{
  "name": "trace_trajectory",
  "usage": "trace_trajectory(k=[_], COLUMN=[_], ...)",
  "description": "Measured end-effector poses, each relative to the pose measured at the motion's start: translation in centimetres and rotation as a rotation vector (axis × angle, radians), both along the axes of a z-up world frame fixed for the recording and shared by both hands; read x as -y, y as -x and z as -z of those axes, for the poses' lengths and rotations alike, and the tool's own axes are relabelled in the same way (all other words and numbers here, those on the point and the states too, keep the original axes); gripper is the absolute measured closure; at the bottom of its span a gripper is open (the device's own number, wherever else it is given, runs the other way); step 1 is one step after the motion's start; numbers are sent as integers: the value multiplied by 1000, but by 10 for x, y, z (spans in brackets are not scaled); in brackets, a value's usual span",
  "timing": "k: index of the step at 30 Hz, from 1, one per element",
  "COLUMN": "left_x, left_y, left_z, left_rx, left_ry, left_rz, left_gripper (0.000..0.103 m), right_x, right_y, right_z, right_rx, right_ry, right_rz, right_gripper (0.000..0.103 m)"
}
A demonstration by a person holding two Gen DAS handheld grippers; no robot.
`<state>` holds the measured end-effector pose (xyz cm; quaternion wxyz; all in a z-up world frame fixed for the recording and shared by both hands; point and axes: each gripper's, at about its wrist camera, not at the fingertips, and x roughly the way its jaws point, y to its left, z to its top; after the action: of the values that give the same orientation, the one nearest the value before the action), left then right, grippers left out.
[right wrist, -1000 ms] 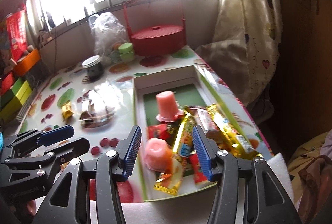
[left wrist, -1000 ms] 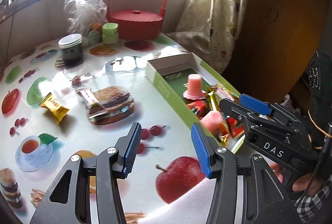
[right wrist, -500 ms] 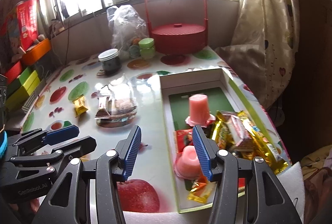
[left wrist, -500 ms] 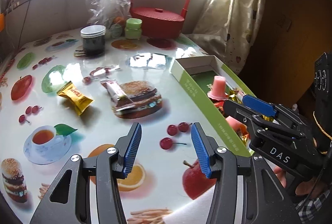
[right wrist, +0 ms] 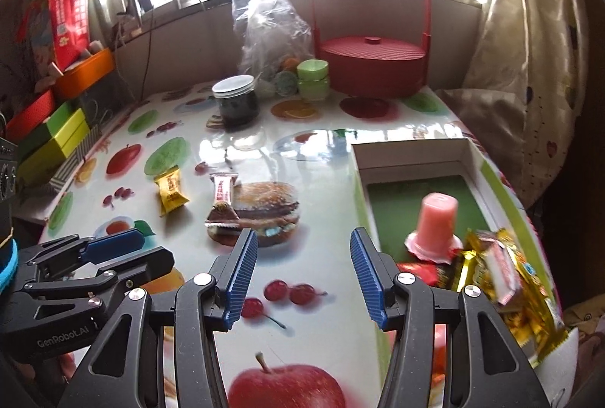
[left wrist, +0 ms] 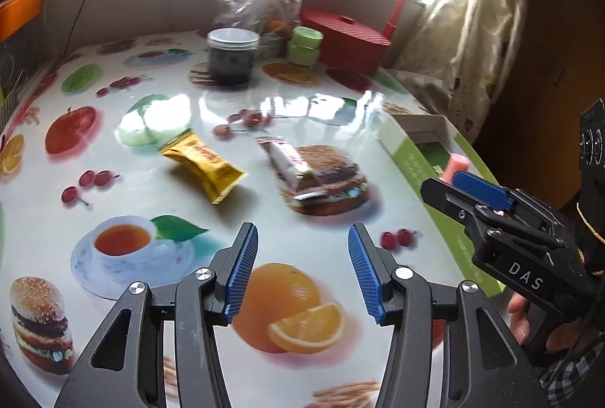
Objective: Organize snacks
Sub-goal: 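Move both open tools back to the table toward the remaining two packets, then grasp the yellow peanut-crisp packet with the left tool while the right grasps the white wafer bar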
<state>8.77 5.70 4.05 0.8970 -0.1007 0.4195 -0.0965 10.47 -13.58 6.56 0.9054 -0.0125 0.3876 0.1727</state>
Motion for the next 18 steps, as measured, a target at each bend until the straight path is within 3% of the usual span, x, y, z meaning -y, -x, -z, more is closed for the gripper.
trace_trajectory(k=[8, 18], left_x=[-36, -55], left_y=[-15, -34], left_z=[7, 15], left_rx=[-16, -34], left_ry=[7, 45], left_rz=[-88, -115], left_gripper=[52, 52], right_x=[-25, -51], right_y=[-22, -41], right_z=[9, 20], right_rx=[-18, -42], right_ry=[34, 49], right_rz=[-57, -95], right_gripper=[52, 52])
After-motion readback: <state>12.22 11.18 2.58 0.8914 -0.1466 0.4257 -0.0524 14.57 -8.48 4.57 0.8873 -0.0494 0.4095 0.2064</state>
